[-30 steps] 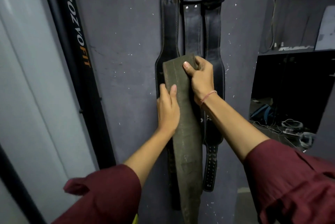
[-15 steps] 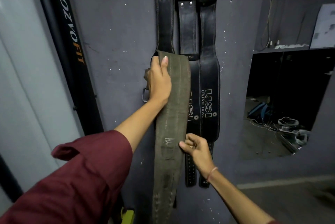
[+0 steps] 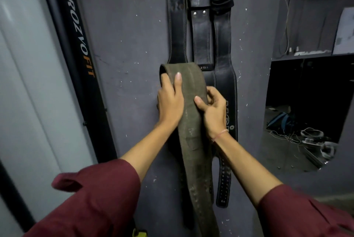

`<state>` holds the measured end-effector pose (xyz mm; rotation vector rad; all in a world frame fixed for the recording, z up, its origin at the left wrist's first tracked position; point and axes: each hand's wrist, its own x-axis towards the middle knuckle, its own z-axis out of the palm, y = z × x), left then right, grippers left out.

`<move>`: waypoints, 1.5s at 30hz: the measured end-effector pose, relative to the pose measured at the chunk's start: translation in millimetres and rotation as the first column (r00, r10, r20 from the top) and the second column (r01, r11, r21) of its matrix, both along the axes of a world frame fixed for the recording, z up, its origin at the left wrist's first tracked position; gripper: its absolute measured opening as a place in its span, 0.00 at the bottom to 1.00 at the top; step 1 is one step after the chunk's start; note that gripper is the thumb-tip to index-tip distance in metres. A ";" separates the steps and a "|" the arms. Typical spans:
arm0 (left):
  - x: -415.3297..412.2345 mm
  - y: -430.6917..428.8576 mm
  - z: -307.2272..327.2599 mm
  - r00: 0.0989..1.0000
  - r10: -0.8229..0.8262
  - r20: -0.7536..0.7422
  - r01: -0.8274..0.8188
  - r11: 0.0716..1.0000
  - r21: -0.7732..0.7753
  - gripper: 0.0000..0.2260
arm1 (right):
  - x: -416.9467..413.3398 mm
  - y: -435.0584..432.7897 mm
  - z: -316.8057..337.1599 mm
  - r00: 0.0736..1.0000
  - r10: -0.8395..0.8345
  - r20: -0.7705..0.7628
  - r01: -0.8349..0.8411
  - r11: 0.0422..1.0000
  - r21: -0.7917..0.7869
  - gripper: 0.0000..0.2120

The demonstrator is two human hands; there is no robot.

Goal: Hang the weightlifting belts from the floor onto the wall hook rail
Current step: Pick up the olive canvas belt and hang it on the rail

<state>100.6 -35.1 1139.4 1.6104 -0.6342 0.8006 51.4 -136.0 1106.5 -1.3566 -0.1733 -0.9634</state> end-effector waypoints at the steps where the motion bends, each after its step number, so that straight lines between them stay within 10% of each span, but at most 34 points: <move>1: -3.3 -2.0 -13.0 1.000 0.015 0.015 -0.016 1.000 0.011 0.15 | 3.3 -0.4 10.2 1.000 -0.011 0.011 0.010 1.000 0.006 0.10; 10: -25.7 -4.5 -116.9 0.990 -0.132 -0.054 0.134 0.990 0.040 0.15 | 21.1 -9.5 28.0 0.999 -0.005 -0.053 0.011 0.993 0.115 0.06; 18: -19.5 -9.1 -55.5 0.917 -0.325 -0.233 0.306 0.945 -0.114 0.13 | 14.5 -17.8 36.3 1.000 0.020 0.020 -0.023 0.991 0.135 0.06; 21: -11.7 -7.9 -32.7 0.753 -0.490 -0.439 0.506 0.858 -0.089 0.19 | 6.5 -23.7 38.1 0.998 0.035 0.048 -0.042 0.990 0.137 0.06; 27: 0.7 0.0 20.0 0.257 -0.815 -0.519 0.570 0.562 -0.600 0.36 | -3.4 -5.3 14.4 0.991 0.132 0.003 -0.132 0.991 0.038 0.09; 39: 3.6 -0.7 10.0 0.589 -0.663 -0.461 0.497 0.748 -0.440 0.08 | -30.0 -19.0 -101.9 0.913 0.253 -0.320 -0.250 0.967 0.049 0.09; 45: -11.6 3.5 -6.3 0.647 -0.654 -0.392 0.562 0.757 -0.335 0.09 | -9.6 -6.3 -4.3 0.962 0.227 -0.151 -0.218 0.973 0.071 0.13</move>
